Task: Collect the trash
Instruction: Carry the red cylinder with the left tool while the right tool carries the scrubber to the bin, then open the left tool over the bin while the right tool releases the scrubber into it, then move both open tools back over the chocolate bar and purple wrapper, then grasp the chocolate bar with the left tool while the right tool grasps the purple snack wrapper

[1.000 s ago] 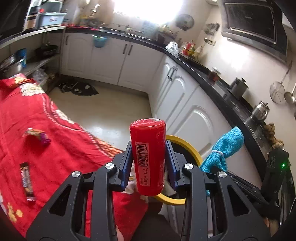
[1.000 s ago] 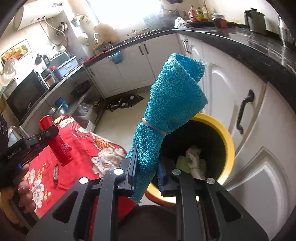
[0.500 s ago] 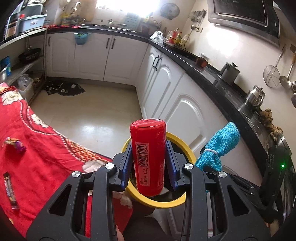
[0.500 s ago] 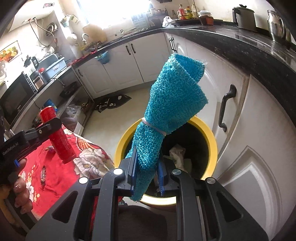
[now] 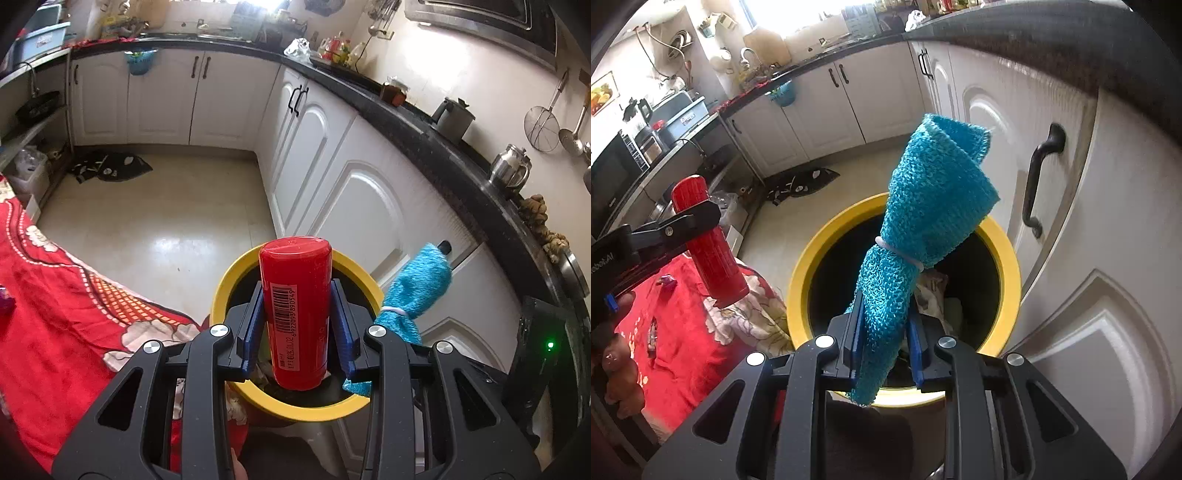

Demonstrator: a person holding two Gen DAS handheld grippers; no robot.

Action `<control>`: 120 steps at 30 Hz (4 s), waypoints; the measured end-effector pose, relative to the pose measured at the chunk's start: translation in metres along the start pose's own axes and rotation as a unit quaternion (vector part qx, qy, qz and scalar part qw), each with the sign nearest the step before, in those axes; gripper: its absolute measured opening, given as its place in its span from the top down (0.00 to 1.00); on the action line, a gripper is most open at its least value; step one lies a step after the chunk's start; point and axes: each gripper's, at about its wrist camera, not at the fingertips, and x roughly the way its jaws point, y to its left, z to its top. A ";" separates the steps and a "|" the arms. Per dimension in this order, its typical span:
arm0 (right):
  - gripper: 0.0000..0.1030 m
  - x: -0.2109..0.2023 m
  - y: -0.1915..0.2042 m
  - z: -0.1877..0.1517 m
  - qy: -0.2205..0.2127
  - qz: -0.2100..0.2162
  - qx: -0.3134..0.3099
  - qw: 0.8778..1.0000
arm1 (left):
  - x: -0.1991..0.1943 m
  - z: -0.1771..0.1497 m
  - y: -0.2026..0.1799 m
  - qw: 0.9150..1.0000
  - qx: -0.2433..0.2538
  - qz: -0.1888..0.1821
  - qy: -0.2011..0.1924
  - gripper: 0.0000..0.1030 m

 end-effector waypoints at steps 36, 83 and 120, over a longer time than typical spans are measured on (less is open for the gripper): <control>0.41 -0.001 -0.009 -0.001 -0.011 -0.014 0.030 0.999 | 0.004 -0.001 0.027 0.999 -0.027 0.036 0.017 0.11; 0.26 -0.053 0.161 0.015 -0.076 0.098 -0.148 0.981 | -0.165 -0.058 0.164 0.968 -0.141 0.185 -0.089 0.11; 0.67 0.163 0.410 -0.001 0.138 0.181 -0.384 0.895 | -0.137 -0.130 0.253 0.961 -0.213 0.174 0.014 0.83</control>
